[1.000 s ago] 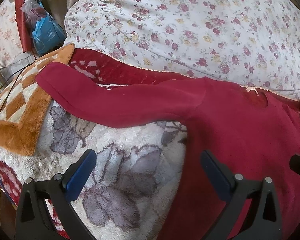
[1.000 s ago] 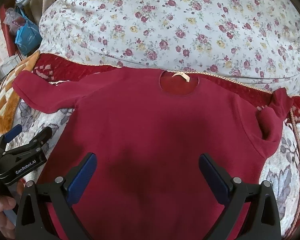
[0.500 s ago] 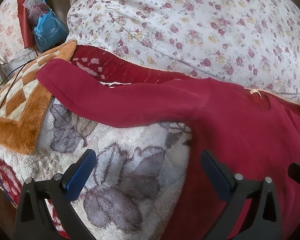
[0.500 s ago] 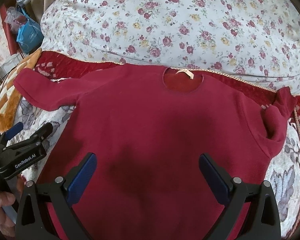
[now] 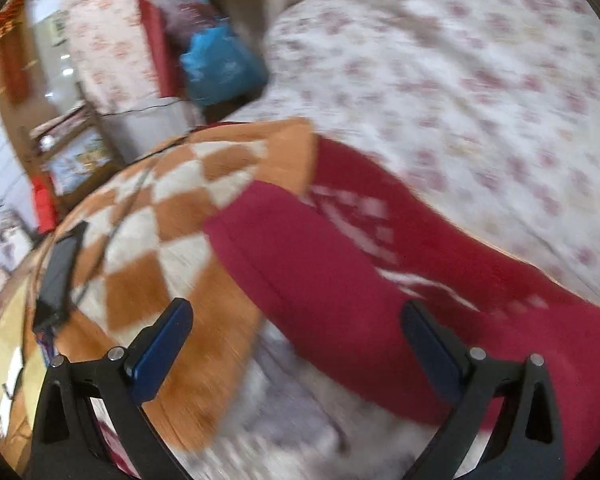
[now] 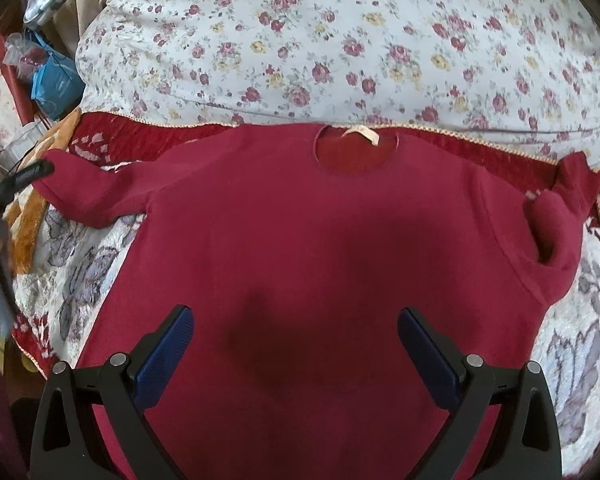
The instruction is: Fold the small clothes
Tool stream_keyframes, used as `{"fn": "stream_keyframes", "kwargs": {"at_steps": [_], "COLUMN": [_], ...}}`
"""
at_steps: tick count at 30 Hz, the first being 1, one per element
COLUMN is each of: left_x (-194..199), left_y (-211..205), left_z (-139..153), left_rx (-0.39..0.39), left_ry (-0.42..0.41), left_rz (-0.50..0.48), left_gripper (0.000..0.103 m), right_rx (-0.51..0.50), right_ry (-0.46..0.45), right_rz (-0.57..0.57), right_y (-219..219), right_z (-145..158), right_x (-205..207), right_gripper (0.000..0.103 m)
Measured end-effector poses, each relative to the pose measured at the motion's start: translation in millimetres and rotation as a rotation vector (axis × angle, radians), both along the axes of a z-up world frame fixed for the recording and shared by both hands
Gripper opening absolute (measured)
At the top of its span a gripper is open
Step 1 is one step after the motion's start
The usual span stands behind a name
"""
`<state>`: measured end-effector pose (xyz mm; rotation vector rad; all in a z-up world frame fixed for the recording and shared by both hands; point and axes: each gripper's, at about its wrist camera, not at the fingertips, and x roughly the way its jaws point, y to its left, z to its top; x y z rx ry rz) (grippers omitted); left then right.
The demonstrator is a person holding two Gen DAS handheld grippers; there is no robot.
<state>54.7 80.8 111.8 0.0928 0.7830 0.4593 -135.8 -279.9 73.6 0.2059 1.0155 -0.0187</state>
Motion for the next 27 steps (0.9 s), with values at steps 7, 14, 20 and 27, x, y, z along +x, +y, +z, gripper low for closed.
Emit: {"fn": "stream_keyframes", "kwargs": {"at_steps": [7,14,20,27], "left_x": [45.7,40.3,-5.8,-66.9], "left_y": [42.5,36.4,-51.6,-217.7], "left_z": [-38.0,-26.1,12.7,36.9], "left_rx": [-0.034,-0.08,-0.273,-0.341], "left_ry": [0.075,-0.02,-0.075,-0.067], "left_rz": [0.093,-0.009,-0.304,-0.675], "left_gripper": [0.073,0.008,0.008,0.007], "right_rx": [-0.007,-0.003,0.005,0.001], "right_ry": [-0.008,-0.068,-0.093,-0.12], "right_rz": [-0.01,-0.058,-0.125,-0.201], "right_y": [-12.1,-36.4,-65.7,-99.5], "right_z": [-0.2,8.1,16.8,27.1], "right_x": [1.3,-6.7,-16.0,-36.0], "right_gripper": [0.103,0.101,0.101,0.101]}}
